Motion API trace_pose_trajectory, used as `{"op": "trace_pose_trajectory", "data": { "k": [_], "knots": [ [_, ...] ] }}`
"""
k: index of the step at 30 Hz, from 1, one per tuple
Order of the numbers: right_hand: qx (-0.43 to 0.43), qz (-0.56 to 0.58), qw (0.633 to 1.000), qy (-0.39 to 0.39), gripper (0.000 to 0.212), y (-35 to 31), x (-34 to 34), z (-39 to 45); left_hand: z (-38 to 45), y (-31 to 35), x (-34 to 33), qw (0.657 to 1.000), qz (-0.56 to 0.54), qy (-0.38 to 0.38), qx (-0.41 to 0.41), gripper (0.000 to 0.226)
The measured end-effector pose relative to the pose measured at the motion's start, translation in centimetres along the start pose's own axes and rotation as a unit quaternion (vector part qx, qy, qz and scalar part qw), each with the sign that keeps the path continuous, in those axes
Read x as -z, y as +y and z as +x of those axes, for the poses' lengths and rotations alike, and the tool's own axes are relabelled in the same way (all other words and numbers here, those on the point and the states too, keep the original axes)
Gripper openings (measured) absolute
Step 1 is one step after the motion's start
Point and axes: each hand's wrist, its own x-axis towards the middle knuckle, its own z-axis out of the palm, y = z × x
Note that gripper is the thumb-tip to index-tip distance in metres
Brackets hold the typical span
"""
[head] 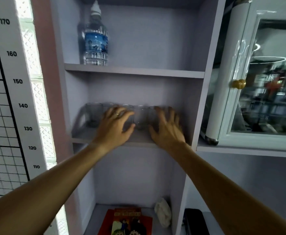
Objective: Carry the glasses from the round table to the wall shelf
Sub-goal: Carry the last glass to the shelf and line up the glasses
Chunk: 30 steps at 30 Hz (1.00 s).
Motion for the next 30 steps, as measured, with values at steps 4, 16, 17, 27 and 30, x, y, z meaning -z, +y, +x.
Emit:
{"op": "trace_pose_trajectory", "data": {
  "k": [4, 16, 17, 27, 30],
  "knots": [
    [0.089, -0.069, 0.994, -0.011, 0.074, -0.6, -0.2, 0.9, -0.6, -3.5, 0.9, 0.985, 0.077, -0.075, 0.133, 0.065],
    [0.110, -0.004, 0.993, -0.033, 0.076, 0.3, -1.4, 1.9, -0.6, -3.9, 1.0, 0.967, 0.041, -0.172, 0.182, 0.074],
    [0.108, -0.002, 0.994, -0.035, 0.076, 0.3, -1.5, 1.9, -0.5, -3.8, 1.1, 0.967, 0.039, -0.176, 0.182, 0.074],
    [-0.009, 0.022, 0.999, 0.024, 0.088, -0.8, -0.8, -0.2, -2.5, -3.6, 0.8, 0.977, 0.058, -0.092, 0.184, 0.071],
    [-0.076, -0.002, 0.997, 0.025, 0.087, -1.3, -0.9, -2.3, -4.3, -3.8, 0.9, 0.984, 0.095, -0.065, 0.135, 0.060]
  ]
}}
